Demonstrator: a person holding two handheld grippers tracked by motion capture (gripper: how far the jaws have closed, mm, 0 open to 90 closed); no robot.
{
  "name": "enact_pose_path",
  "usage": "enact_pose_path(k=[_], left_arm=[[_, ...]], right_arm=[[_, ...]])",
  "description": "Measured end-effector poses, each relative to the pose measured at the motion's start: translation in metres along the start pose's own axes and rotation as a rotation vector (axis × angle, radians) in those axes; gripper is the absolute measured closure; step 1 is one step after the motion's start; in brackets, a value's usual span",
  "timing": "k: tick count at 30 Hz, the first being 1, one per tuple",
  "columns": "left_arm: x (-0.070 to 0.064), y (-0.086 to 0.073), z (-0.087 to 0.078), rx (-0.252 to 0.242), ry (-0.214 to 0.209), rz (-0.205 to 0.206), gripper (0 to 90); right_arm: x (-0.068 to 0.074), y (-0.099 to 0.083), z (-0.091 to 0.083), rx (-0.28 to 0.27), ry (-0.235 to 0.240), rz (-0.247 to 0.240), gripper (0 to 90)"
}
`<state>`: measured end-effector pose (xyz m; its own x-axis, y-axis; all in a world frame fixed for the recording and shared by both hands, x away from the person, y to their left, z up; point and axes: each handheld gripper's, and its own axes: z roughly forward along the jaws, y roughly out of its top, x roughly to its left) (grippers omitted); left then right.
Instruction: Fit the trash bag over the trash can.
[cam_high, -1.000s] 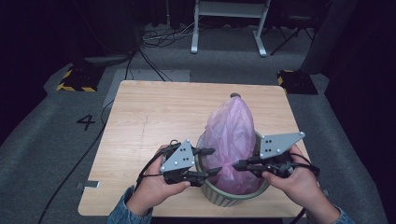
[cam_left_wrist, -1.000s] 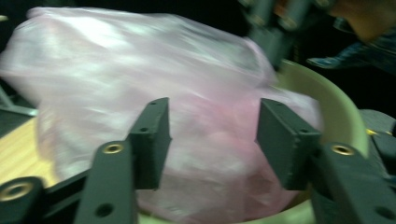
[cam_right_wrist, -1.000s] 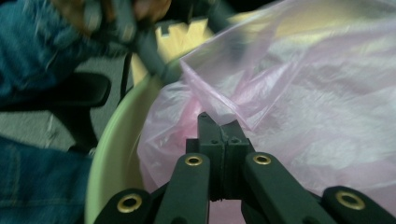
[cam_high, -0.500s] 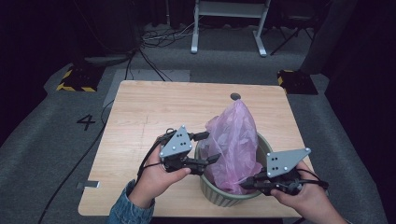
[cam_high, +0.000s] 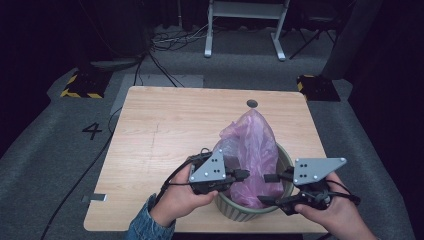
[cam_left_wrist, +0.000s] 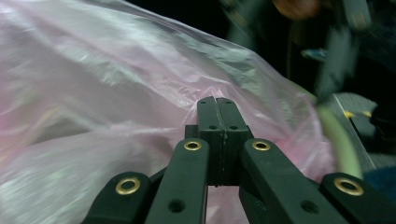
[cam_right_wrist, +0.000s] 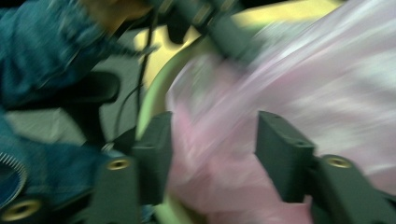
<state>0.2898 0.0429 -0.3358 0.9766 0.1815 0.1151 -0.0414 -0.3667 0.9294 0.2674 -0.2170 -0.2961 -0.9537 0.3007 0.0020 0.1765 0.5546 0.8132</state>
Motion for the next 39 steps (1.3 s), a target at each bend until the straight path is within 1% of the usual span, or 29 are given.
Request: enact_pose_path(k=[2,3,4,7,9,11,14,15,16,17,18,19,20,21,22,23,25,28,30,31,33,36,39], left_arm=[[-0.005,0.003,0.003,0.015,-0.021,0.018,90.0],[-0.006,0.003,0.005,0.017,-0.025,0.022,90.0],[-0.007,0.004,0.005,0.025,-0.031,0.030,89.9],[-0.008,0.005,0.007,0.027,-0.040,0.031,89.9],[-0.007,0.005,0.007,0.023,-0.042,0.029,89.9],[-0.007,0.005,0.007,0.023,-0.045,0.029,89.9],[-0.008,0.005,0.007,0.024,-0.058,0.029,89.9],[-0.009,0.005,0.007,0.021,-0.061,0.030,89.8],[-0.009,0.005,0.006,0.018,-0.062,0.031,89.7],[-0.009,0.005,0.005,0.013,-0.062,0.029,89.0],[-0.009,0.005,0.003,0.006,-0.060,0.025,87.1],[-0.008,0.005,0.001,-0.004,-0.048,0.021,82.9],[-0.007,0.004,-0.002,-0.019,-0.027,0.011,75.9],[-0.006,0.004,-0.004,-0.036,0.011,0.000,64.3],[-0.004,0.003,-0.008,-0.044,0.060,0.002,53.7],[-0.002,0.003,-0.011,-0.053,0.082,-0.008,46.3],[0.002,0.002,-0.017,-0.077,0.118,-0.033,39.0],[0.012,0.002,-0.027,-0.103,0.205,-0.070,35.3],[0.019,0.002,-0.030,-0.094,0.258,-0.089,34.5],[0.022,0.002,-0.030,-0.091,0.273,-0.101,34.5],[0.027,0.001,-0.030,-0.088,0.273,-0.127,34.2],[0.034,0.001,-0.027,-0.086,0.240,-0.159,32.9],[0.039,0.003,-0.024,-0.087,0.213,-0.180,31.5]], right_arm=[[-0.001,0.006,-0.007,-0.028,-0.035,0.009,40.5],[-0.003,0.010,-0.011,-0.041,-0.060,0.011,39.9],[-0.004,0.012,-0.012,-0.048,-0.075,0.013,39.5],[-0.011,0.023,-0.016,-0.081,-0.140,0.022,37.4],[-0.019,0.030,-0.013,-0.110,-0.188,0.036,35.0],[-0.024,0.033,-0.009,-0.122,-0.213,0.045,32.4],[-0.034,0.038,0.001,-0.127,-0.257,0.068,30.7],[-0.036,0.039,0.005,-0.121,-0.269,0.073,32.1],[-0.038,0.040,0.008,-0.112,-0.268,0.078,38.6],[-0.040,0.040,0.011,-0.091,-0.251,0.076,51.3],[-0.041,0.039,0.013,-0.065,-0.224,0.071,63.8],[-0.041,0.038,0.015,-0.046,-0.203,0.067,73.5],[-0.041,0.037,0.016,-0.035,-0.193,0.060,79.5],[-0.040,0.035,0.016,-0.030,-0.183,0.055,84.4],[-0.040,0.033,0.016,-0.033,-0.169,0.054,86.5],[-0.039,0.031,0.015,-0.038,-0.153,0.058,88.2],[-0.037,0.027,0.013,-0.041,-0.139,0.059,89.8],[-0.035,0.021,0.010,-0.046,-0.120,0.060,90.0],[-0.032,0.017,0.008,-0.052,-0.110,0.060,90.0],[-0.032,0.015,0.007,-0.053,-0.107,0.059,90.0],[-0.030,0.013,0.006,-0.056,-0.100,0.058,90.0],[-0.028,0.012,0.005,-0.056,-0.089,0.053,90.0],[-0.025,0.011,0.005,-0.052,-0.077,0.044,90.0]])
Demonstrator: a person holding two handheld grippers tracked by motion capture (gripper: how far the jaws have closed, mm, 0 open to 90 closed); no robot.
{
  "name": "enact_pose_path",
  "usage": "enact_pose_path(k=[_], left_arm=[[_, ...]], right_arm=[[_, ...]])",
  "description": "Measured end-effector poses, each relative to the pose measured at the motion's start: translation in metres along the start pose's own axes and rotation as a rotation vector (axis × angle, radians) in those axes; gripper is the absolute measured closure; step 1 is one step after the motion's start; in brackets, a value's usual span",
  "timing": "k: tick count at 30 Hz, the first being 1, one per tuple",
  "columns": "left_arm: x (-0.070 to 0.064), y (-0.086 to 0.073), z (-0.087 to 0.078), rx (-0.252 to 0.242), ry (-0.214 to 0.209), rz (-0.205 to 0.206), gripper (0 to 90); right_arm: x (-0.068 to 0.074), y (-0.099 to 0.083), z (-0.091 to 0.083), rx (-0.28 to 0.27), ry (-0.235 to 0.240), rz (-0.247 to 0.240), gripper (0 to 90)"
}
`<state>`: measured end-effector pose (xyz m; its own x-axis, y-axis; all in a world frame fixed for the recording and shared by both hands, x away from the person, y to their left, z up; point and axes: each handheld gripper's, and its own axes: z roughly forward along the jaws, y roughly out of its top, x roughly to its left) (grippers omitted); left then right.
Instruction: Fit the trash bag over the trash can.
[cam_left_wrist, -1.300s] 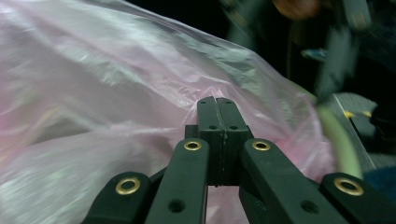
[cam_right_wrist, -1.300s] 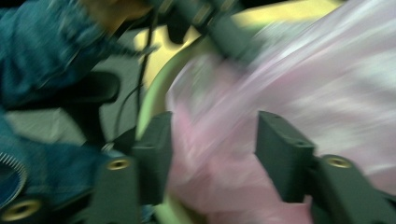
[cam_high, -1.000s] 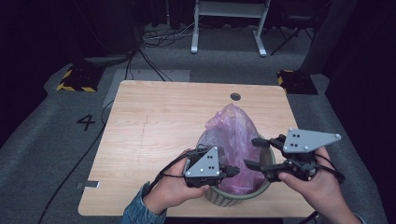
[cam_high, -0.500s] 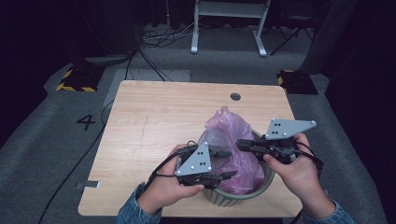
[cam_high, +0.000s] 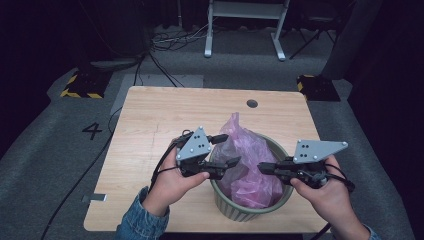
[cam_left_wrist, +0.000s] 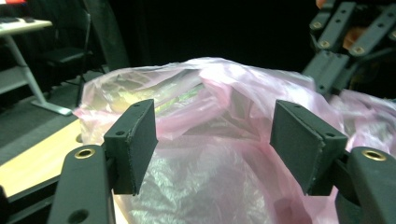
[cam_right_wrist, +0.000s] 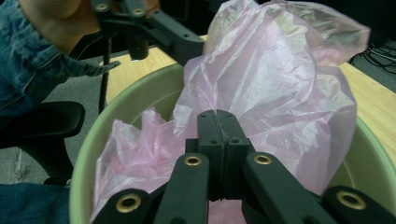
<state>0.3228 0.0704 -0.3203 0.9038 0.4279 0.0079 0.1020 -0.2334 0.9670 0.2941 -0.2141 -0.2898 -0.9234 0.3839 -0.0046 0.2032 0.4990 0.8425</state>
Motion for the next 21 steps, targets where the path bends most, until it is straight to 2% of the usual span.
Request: enact_pose_path(k=[4,10,11,13,14,16,18,20,21], left_arm=[[0.001,0.005,0.003,-0.016,-0.054,-0.023,31.3],[-0.003,0.009,0.003,-0.025,-0.094,-0.029,32.0],[-0.003,0.009,0.004,-0.022,-0.098,-0.018,35.8],[-0.005,0.009,0.005,0.001,-0.110,0.026,62.4],[-0.007,0.009,0.006,0.012,-0.112,0.050,68.4],[-0.010,0.009,0.007,0.024,-0.122,0.073,82.8],[-0.012,0.009,0.008,0.029,-0.133,0.088,87.5],[-0.015,0.009,0.009,0.042,-0.136,0.113,88.5],[-0.016,0.009,0.010,0.047,-0.139,0.118,88.7]], right_arm=[[0.005,-0.001,0.002,0.022,-0.006,-0.026,90.0],[0.006,-0.004,0.007,0.050,-0.001,-0.033,90.0],[0.006,-0.004,0.009,0.057,0.005,-0.036,90.0],[0.007,-0.005,0.011,0.065,0.017,-0.039,89.3],[0.007,-0.005,0.012,0.069,0.024,-0.034,86.8],[0.007,-0.005,0.011,0.058,0.029,-0.022,74.7],[0.005,-0.002,0.006,0.026,0.013,-0.019,61.2],[0.003,0.002,0.000,-0.014,-0.006,-0.013,49.2],[0.002,0.005,-0.003,-0.031,-0.011,-0.016,46.4]])
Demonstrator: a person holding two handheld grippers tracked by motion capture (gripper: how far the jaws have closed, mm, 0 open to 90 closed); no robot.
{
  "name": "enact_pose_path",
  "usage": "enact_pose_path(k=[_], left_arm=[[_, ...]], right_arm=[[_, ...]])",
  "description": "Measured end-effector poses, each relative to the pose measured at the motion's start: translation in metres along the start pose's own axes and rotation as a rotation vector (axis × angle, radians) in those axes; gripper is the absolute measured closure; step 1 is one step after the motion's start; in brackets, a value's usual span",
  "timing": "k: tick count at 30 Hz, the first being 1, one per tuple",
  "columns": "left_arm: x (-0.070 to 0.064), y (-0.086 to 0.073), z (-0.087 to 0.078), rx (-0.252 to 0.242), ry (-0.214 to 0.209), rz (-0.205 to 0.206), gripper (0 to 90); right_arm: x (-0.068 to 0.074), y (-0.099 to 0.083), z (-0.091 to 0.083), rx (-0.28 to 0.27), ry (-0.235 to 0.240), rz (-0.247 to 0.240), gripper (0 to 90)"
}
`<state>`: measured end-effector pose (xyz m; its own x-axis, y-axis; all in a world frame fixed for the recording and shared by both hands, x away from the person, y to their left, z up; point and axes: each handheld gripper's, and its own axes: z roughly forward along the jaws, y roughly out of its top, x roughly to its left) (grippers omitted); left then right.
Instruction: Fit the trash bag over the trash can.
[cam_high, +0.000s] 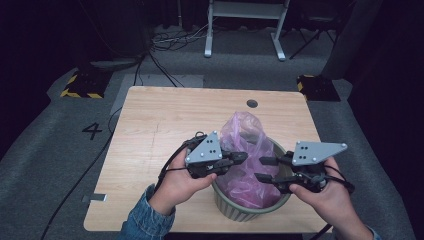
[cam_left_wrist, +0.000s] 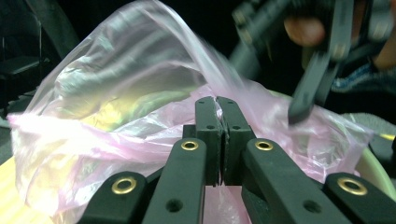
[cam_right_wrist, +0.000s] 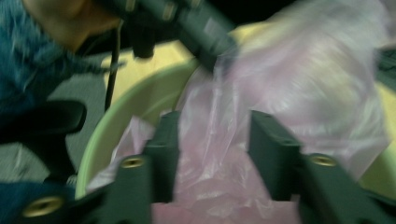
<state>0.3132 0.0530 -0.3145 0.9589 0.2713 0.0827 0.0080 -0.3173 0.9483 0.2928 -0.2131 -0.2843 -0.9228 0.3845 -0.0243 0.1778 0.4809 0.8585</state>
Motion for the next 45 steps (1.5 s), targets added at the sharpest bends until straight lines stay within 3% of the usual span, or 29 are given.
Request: enact_pose_path(k=[9,13,16,19,21,23,25,28,36,45], left_arm=[[-0.005,-0.002,0.001,0.028,-0.030,0.032,89.1],[-0.004,-0.003,-0.002,0.031,-0.039,0.032,89.1],[-0.004,-0.003,-0.001,0.035,-0.048,0.036,89.1],[-0.006,-0.002,0.000,0.035,-0.055,0.044,89.1],[-0.006,-0.002,-0.002,0.031,-0.050,0.048,89.1],[-0.005,-0.002,-0.007,0.023,-0.040,0.045,89.1],[-0.004,-0.003,-0.014,0.009,-0.023,0.039,89.1],[0.001,-0.008,-0.028,-0.008,0.005,0.024,89.1],[0.010,-0.021,-0.055,-0.030,0.071,-0.019,89.1],[0.020,-0.035,-0.075,-0.027,0.135,-0.054,89.2]], right_arm=[[-0.010,0.023,-0.012,-0.070,-0.090,0.001,34.2],[-0.024,0.025,-0.020,-0.085,-0.129,0.014,27.5],[-0.041,0.027,-0.020,-0.102,-0.145,0.064,20.9],[-0.055,0.031,-0.011,-0.112,-0.128,0.116,19.3],[-0.060,0.033,-0.005,-0.097,-0.116,0.135,28.8],[-0.061,0.031,-0.002,-0.059,-0.069,0.108,62.9],[-0.060,0.027,-0.002,-0.048,-0.044,0.100,76.8],[-0.060,0.016,-0.008,-0.025,-0.034,0.085,86.0],[-0.060,-0.006,-0.032,-0.010,-0.045,0.047,89.4],[-0.074,-0.033,-0.052,0.002,-0.101,0.092,89.4]])
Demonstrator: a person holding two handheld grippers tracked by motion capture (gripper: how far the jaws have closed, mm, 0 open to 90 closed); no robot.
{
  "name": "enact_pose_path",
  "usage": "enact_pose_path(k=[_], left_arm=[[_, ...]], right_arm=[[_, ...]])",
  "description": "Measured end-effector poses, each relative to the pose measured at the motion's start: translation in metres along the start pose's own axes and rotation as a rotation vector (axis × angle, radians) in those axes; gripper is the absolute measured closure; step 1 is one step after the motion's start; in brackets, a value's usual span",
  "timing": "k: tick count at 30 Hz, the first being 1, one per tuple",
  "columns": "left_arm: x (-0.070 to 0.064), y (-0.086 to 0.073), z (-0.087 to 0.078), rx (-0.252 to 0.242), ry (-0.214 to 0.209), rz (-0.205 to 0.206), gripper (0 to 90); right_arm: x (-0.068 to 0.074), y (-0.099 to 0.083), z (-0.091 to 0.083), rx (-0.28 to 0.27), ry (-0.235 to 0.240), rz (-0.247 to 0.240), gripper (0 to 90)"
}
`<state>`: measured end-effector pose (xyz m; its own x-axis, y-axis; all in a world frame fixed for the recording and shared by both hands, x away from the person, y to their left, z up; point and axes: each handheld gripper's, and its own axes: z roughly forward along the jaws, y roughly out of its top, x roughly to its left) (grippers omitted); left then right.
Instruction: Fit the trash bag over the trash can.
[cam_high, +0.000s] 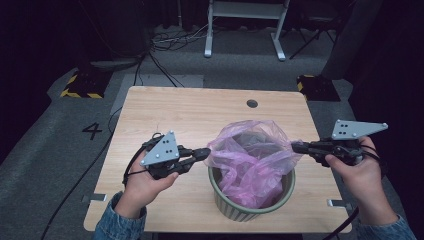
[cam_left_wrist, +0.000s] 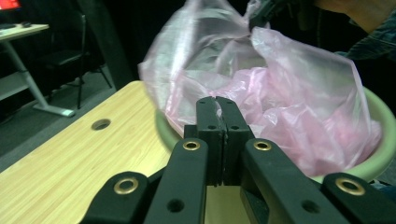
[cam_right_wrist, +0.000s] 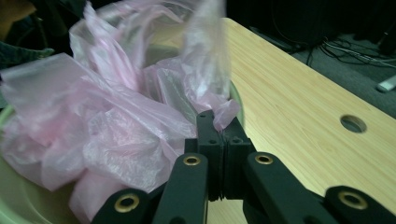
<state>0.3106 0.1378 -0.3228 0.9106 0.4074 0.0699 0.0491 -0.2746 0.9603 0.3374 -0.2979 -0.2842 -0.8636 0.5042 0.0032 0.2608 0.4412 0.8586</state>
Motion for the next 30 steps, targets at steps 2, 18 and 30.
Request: enact_pose_path(k=[2,18,30], left_arm=[[0.004,-0.003,-0.006,0.001,0.015,-0.011,89.2],[0.010,-0.020,-0.008,-0.007,0.037,0.008,83.6],[0.011,-0.012,0.002,-0.048,0.084,-0.047,37.1]], right_arm=[[-0.004,-0.005,-0.002,0.002,-0.010,0.011,89.4],[-0.012,-0.031,-0.011,-0.074,-0.031,0.032,56.7],[-0.010,-0.009,0.004,-0.075,-0.046,-0.058,35.6]])
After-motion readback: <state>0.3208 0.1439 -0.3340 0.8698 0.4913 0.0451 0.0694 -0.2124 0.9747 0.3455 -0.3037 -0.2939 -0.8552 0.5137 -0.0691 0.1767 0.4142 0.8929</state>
